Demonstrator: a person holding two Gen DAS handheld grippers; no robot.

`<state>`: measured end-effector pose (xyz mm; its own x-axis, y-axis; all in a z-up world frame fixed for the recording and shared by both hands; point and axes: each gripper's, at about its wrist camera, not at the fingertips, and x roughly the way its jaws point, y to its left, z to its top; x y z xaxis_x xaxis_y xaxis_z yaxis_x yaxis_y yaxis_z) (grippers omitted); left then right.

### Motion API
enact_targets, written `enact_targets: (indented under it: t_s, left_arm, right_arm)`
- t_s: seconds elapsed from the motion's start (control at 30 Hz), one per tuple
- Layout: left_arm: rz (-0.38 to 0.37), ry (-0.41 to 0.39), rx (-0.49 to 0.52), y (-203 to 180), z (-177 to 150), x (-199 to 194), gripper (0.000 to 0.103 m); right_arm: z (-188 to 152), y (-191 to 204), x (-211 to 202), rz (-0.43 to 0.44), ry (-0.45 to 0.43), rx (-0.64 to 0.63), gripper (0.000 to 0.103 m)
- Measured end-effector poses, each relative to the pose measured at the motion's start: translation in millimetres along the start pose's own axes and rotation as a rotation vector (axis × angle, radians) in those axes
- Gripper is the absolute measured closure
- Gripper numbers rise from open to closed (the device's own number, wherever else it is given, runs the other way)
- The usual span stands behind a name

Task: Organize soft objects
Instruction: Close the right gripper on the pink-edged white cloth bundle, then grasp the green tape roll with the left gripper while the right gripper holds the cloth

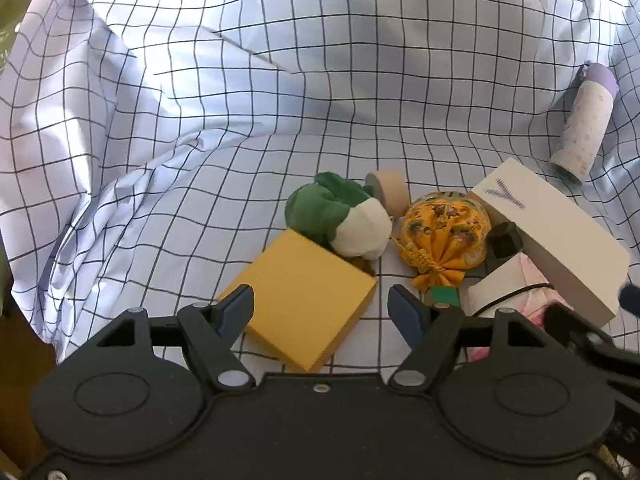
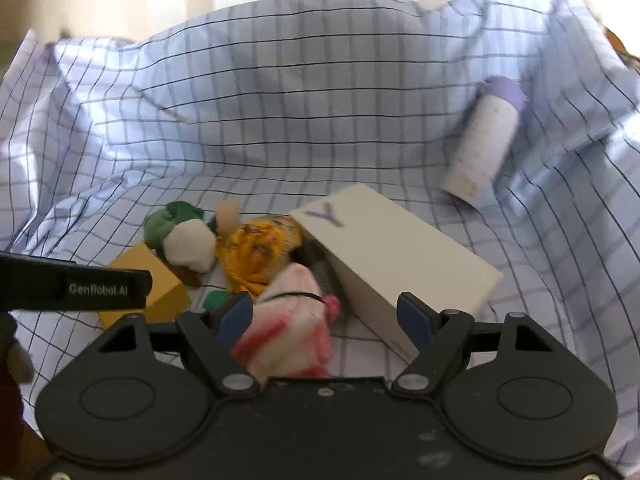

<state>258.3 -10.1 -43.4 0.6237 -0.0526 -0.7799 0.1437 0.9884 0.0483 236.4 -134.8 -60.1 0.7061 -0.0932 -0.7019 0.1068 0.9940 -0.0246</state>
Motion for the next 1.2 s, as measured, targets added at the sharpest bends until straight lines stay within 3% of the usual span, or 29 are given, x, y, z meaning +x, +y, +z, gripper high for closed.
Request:
enact_targets:
  t_s: [0.1,0.33,0.4,0.53,0.97,1.03,1.13,1.2]
  left_arm:
    - [0.002,0.007,-0.01,6,-2,1,0.034]
    - [-0.013,0.024,-0.029,12,-5,3,0.034]
    - [-0.015,0.026,-0.028,12,-6,3,0.033]
    - [-0.027,0.032,-0.03,12,-8,3,0.034]
    - [-0.059,0.027,0.033,-15,-9,1,0.033]
    - [-0.037,0.021,0.045,-21,-9,4,0.032]
    - [0.053,0.001,0.062,-26,-9,10,0.032]
    - [0.064,0.022,0.072,-28,-8,16,0.032]
  right_arm:
    - [-1,14,7,0.036,-0.017,-0.047,0.025]
    - [-7,26,28,0.009,0.041,-0.108,0.027]
    - [-10,27,32,0.015,0.071,-0.122,0.04]
    - [-13,25,30,0.037,0.065,-0.131,0.048]
    - [-21,-1,4,0.04,0.064,-0.051,0.048]
    - [-23,-3,4,0.046,0.069,-0.039,0.048]
    - [-24,-5,0,0.053,0.059,-0.032,0.048]
    - [-23,-7,-3,0.063,0.054,-0.024,0.048]
